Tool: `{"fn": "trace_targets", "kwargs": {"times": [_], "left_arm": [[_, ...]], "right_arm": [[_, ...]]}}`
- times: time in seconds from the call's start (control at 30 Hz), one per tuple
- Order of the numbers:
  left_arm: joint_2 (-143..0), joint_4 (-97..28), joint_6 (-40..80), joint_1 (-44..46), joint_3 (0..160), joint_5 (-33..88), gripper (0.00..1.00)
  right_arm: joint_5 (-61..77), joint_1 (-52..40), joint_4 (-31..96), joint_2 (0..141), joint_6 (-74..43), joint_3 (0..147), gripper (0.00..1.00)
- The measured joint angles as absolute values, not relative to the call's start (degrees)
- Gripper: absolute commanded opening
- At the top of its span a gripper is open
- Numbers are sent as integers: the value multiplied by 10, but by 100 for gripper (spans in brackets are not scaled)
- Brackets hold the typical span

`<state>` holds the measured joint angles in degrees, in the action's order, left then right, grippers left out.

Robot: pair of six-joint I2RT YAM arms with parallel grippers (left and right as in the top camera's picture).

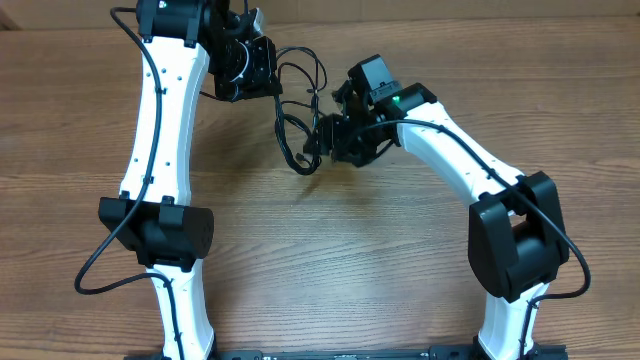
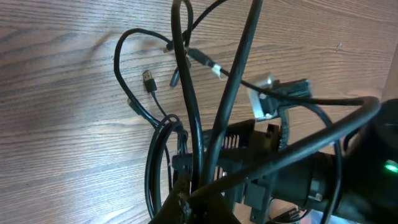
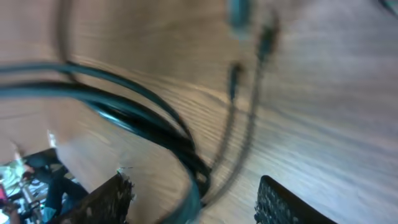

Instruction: Untangle cables

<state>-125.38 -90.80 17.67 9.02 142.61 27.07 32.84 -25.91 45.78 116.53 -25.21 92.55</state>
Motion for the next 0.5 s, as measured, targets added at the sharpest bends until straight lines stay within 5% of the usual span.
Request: {"fn": "trace_targets", "kwargs": {"times": [0.3, 0.5], "left_arm": [[-1254, -907, 177, 90, 1426, 273, 4], [-1254, -901, 177, 90, 1426, 272, 4]], "right_arm": [[356, -259, 373, 1189, -199, 926, 48], [358, -260, 343, 1208, -107, 926, 10]]}}
